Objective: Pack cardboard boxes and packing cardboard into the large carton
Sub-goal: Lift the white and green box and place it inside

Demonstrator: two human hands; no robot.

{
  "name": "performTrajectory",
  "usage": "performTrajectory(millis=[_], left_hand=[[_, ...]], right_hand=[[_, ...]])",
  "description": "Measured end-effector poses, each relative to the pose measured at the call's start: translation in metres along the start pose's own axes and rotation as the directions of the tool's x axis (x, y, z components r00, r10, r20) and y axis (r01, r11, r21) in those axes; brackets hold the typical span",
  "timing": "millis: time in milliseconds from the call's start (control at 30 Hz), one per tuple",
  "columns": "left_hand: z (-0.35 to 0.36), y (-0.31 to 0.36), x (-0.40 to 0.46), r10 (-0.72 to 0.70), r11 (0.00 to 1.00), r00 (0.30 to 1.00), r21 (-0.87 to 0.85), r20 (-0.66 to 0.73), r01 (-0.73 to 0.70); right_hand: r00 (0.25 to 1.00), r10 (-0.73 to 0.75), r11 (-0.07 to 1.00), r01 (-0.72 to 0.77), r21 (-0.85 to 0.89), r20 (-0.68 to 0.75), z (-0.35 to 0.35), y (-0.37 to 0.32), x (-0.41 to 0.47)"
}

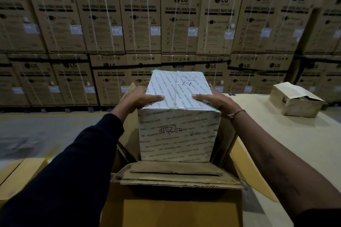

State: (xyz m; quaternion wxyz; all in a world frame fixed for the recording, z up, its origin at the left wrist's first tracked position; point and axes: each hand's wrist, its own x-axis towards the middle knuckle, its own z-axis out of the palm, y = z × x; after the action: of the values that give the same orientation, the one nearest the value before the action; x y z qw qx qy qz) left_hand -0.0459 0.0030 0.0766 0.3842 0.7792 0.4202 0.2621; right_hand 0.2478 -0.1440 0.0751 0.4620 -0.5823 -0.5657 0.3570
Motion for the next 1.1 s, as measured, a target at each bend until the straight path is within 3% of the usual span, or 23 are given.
performTrajectory(millis=[267,400,567,667,767,833,900,967,1100], left_hand=[[0.023,-0.039,0.0,-0.103,0.995,0.991,0.029,0.084,0.101],[0.037,-0.064,-0.007,-0.053,0.999,0.981,0.022,0.186,0.05],[0.046,-0.064,0.001,-0.023,0.997,0.979,0.073,0.205,0.009],[0.049,-0.067,0.004,-0.028,0.998,0.972,0.064,0.234,0.013],[0.051,-0.07,0.002,-0.048,0.983,0.987,0.181,0.151,0.02],[0.056,-0.069,-0.001,-0.062,0.961,0.994,0.275,0.085,0.036],[0.06,-0.07,-0.002,0.001,0.944,0.998,0.33,0.067,-0.023],[0.063,-0.071,-0.003,0.069,0.925,0.996,0.371,0.06,-0.086],[0.062,-0.073,-0.005,0.102,0.888,0.993,0.443,0.062,-0.119]], right_hand=[[0.995,0.091,0.996,-0.092,-0.012,-0.031,0.027,0.041,0.006],[0.997,0.07,0.996,-0.072,-0.045,-0.045,0.039,0.072,0.0],[0.996,0.044,0.998,-0.048,-0.05,-0.074,0.037,0.08,-0.011],[0.994,0.041,0.988,-0.056,-0.142,-0.104,0.038,0.082,-0.007],[0.979,0.021,0.893,-0.11,-0.436,-0.203,0.037,0.08,0.0],[0.963,-0.001,0.734,-0.183,-0.654,-0.27,0.039,0.076,0.011],[0.965,-0.071,0.601,-0.162,-0.782,-0.254,0.051,0.064,0.022],[0.975,-0.086,0.553,-0.123,-0.824,-0.203,0.07,0.05,0.033],[0.97,0.095,0.599,-0.236,-0.765,-0.224,0.107,0.035,0.048]])
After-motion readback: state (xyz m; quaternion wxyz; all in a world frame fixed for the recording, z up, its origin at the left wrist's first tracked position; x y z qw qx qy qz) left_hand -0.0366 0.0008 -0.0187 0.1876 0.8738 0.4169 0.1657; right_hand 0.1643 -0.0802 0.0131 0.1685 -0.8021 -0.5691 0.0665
